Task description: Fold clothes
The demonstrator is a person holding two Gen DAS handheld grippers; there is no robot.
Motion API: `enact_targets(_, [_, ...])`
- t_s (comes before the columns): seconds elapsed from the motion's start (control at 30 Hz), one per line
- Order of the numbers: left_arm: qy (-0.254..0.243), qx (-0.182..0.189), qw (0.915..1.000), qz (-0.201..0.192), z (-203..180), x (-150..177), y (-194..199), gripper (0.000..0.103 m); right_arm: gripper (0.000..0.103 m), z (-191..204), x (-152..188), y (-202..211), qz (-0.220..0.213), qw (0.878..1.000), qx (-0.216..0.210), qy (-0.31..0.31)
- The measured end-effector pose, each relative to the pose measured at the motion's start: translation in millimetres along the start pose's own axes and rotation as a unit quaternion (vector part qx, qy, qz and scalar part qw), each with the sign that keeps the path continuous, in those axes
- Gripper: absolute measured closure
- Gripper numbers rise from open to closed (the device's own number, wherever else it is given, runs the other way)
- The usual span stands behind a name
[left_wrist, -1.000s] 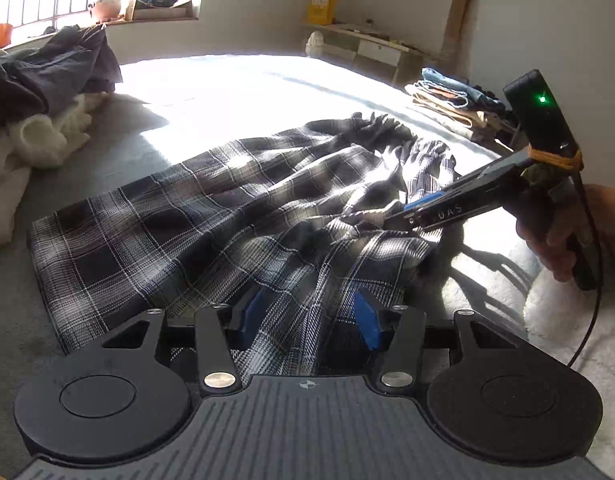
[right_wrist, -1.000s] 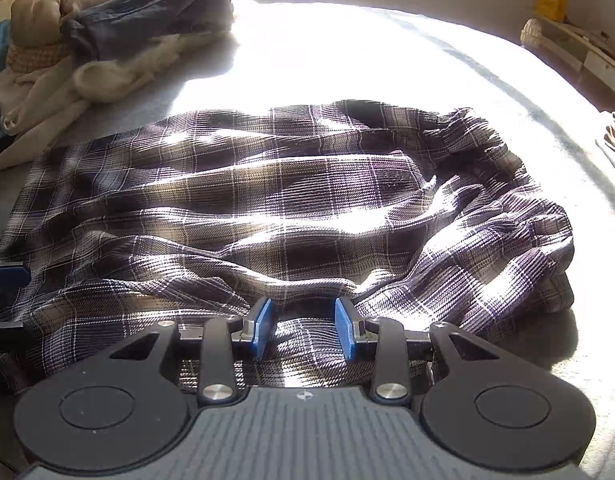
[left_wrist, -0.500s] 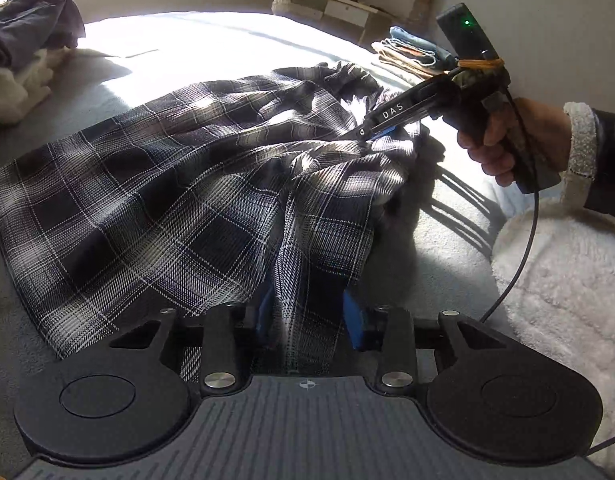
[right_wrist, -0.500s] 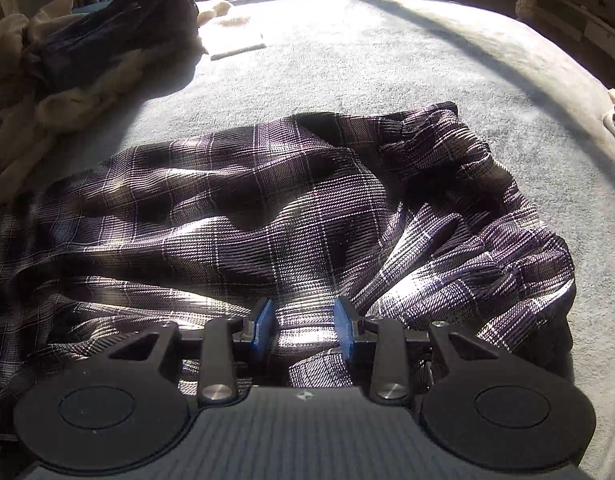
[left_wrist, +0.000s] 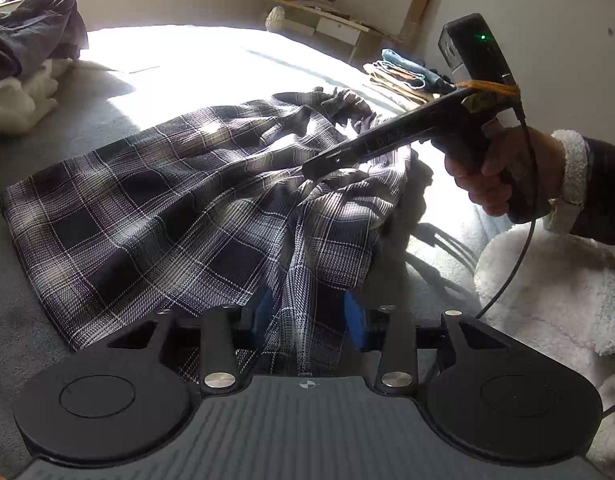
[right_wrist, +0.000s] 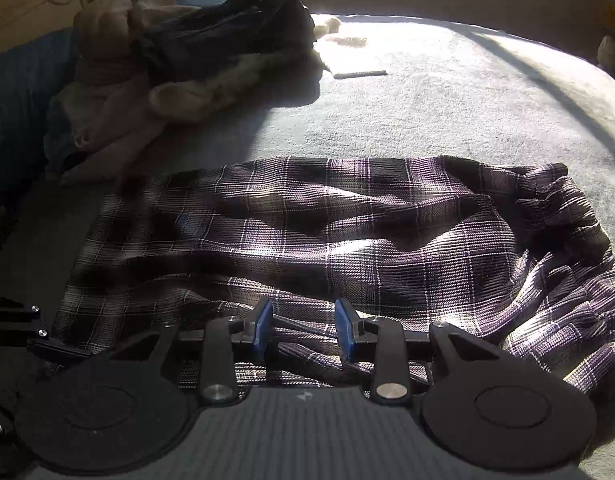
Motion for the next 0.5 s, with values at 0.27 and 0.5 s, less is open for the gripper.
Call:
enact_targets(0.27, [0.012,0.005,0.9994,-0.033,1.8,-26.8,-31.4,0.063,0.067,5.0,24.0,3.9,0.04,0.999,0.019,0.005])
enact_targets(0.5, [0.035,0.044,0.9983,0.015,0.9,-12.1,-56.0,0.064,0.066,6.9,2.7,20.7,0.002,0.999,-0.025,-0.027])
Point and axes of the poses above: each gripper's, at about its wrist camera, not at the fingertips, and y roughly against the way its jaws point, z to its left, x to its underside, the point moved 6 cm from there along -y, roughly the way its jaws point, and after that the axes turned 6 degrees about -x, right-handed, at the moved point
